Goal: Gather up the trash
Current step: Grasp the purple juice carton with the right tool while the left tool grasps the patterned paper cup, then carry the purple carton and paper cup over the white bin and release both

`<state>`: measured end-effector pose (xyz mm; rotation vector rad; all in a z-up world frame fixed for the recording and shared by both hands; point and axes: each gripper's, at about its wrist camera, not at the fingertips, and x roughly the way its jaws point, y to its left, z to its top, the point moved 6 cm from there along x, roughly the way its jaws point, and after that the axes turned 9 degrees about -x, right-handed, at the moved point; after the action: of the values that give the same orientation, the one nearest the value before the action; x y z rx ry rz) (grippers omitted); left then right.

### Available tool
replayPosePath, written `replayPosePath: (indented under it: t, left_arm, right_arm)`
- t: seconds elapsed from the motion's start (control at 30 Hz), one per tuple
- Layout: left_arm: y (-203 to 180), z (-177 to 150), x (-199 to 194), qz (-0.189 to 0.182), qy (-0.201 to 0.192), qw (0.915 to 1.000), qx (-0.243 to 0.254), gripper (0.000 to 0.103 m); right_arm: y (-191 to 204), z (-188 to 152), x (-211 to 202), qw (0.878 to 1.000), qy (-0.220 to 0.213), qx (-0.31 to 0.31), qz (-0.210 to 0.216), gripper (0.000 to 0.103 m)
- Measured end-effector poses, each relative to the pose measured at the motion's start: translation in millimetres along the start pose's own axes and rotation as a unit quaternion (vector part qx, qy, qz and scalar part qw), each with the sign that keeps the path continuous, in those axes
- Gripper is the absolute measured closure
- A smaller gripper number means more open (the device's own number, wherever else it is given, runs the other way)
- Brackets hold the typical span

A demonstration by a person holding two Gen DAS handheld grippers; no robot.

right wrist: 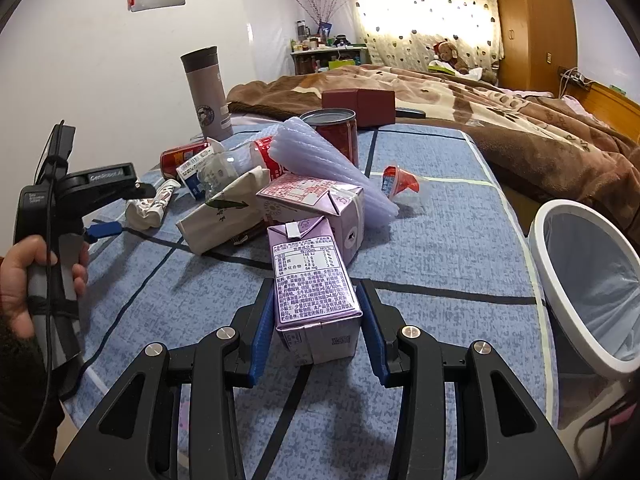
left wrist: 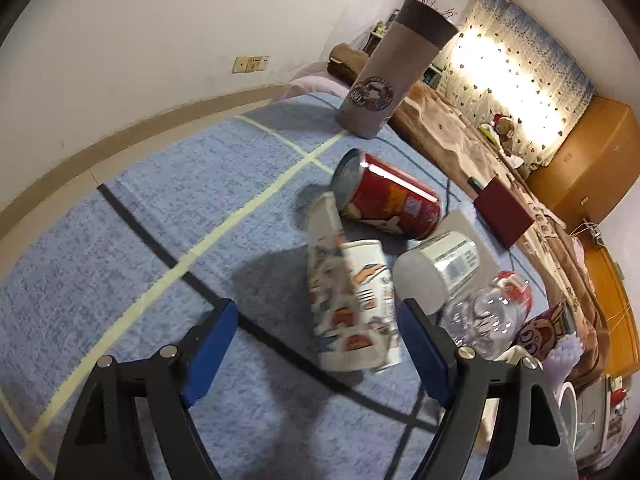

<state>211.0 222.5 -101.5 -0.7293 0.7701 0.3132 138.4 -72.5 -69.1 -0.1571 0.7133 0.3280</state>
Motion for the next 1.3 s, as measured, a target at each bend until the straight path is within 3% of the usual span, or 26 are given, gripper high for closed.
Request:
replayPosePath:
  t: [0.27,0.37,0.4,0.43,0.83,1.3]
  left_arm:
    - [-8.9,-3.3,6.9,0.014,-0.017,0.9994,0.024,0.035]
    - [-13.5,-6.9,6.7,0.013,-0.013,0.999,0.041,0.047]
    - [-16.3,-8.5,8.6,0.006,-0.007,0.9989,0.045,0.06]
    - [-20.2,-11.2,9.8,0.0,0.0,0.9988,0.049,0.062]
    - [-36.1,-29.0,-22.4,0.004,-0.027,0.9913,0.128,0.062]
    - [-85.6,-68.3,-85.5,-0.065,-0.04,0.9766,0.201,0.062]
  right_arm:
    - [-0.6,0.5,0.2,1.0,-0.001,0.0,0.002,0.061]
    - [-0.9,0.4,0.0,1.0,-0.003,-0.001,0.005,0.061]
    - [-1.1,0.3,-0.1,1.0,-0.003,0.0,0.006,0.061]
    - [-1.4,0.3,-0.1,1.0,-0.003,0.0,0.007,0.061]
    - [-7.1,-0.8,-8.0,1.0,-0.015,0.007,0.014,0.062]
    - [-40.7,5.1,-42.5,0.998,-0.056,0.036,-0.007,0.062]
